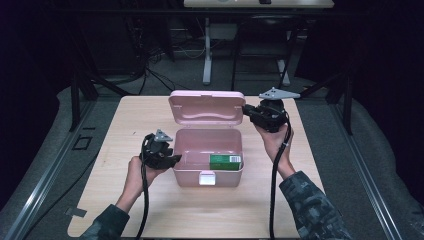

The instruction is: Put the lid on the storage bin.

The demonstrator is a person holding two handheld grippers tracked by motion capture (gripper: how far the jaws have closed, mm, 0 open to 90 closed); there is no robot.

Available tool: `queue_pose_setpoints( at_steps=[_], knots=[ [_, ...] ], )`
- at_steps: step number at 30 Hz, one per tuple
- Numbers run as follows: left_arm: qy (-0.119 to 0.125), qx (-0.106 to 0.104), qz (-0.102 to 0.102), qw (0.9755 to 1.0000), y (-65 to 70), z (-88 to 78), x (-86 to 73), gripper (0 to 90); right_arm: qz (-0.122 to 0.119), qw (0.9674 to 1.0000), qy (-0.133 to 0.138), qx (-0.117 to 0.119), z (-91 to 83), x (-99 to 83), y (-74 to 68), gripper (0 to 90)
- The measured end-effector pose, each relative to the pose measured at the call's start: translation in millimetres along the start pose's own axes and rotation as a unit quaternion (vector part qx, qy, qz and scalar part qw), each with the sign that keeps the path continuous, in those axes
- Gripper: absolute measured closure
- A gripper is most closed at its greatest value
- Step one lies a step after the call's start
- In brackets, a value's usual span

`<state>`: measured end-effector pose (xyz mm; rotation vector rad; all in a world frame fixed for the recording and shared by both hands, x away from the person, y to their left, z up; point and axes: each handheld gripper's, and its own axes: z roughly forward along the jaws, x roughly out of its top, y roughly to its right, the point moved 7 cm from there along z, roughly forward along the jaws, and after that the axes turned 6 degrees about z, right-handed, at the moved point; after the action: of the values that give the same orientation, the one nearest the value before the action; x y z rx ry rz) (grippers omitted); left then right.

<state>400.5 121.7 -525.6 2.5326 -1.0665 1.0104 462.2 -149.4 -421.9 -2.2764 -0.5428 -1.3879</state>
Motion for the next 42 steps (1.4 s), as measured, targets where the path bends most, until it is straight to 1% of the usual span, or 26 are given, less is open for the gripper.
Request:
queue_pose_setpoints(
  at_steps=[10, 16, 21, 25, 27, 29, 30, 32, 36, 39, 40, 42],
  knots=[
    [0.004, -0.001, -0.001, 1.0000, -0.3, -0.1, -0.4, 60.8, -0.005, 0.9998, -0.012, 0.012, -10.0, -6.3, -5.7, 82.3],
    [0.006, -0.004, 0.000, 1.0000, -1.0, -0.4, -0.9, 60.6, 0.001, 0.9996, -0.018, 0.023, -14.6, -12.1, -8.3, 80.5],
    [0.009, -0.005, -0.002, 0.9999, -0.9, -0.8, -0.9, 60.5, 0.005, 0.9991, -0.028, 0.032, -17.2, -16.8, -10.6, 78.4],
    [0.011, -0.006, -0.002, 0.9999, -1.4, -2.0, -0.9, 60.3, 0.009, 0.9986, -0.036, 0.037, -18.6, -22.2, -12.7, 76.4],
    [0.014, -0.009, -0.003, 0.9999, -1.6, -3.1, -0.9, 60.3, 0.012, 0.9986, -0.036, 0.037, -18.9, -24.1, -13.2, 76.2],
    [0.016, -0.008, -0.003, 0.9998, -2.2, -4.0, -0.7, 60.5, 0.015, 0.9984, -0.038, 0.040, -19.5, -26.1, -13.8, 75.8],
    [0.016, -0.010, -0.004, 0.9998, -2.1, -4.5, -0.7, 60.6, 0.013, 0.9983, -0.041, 0.040, -20.2, -27.1, -13.7, 75.6],
    [0.017, -0.010, -0.003, 0.9998, -2.0, -5.0, -0.6, 60.7, 0.016, 0.9979, -0.045, 0.043, -20.7, -29.0, -14.8, 74.6],
    [0.018, -0.008, -0.003, 0.9998, -2.5, -5.9, -0.5, 60.5, 0.017, 0.9975, -0.051, 0.046, -21.7, -32.5, -16.9, 72.1],
    [0.018, -0.008, -0.007, 0.9998, -4.5, -9.1, -0.8, 58.5, 0.018, 0.9971, -0.056, 0.048, -22.7, -35.0, -18.0, 71.5],
    [0.017, -0.013, -0.010, 0.9997, -5.2, -11.1, -0.9, 56.0, 0.018, 0.9971, -0.056, 0.048, -22.9, -35.9, -18.0, 71.4],
    [0.017, -0.014, -0.015, 0.9996, -7.3, -15.4, -1.0, 50.8, 0.018, 0.9971, -0.055, 0.049, -23.8, -38.0, -19.0, 70.9]
  ],
)
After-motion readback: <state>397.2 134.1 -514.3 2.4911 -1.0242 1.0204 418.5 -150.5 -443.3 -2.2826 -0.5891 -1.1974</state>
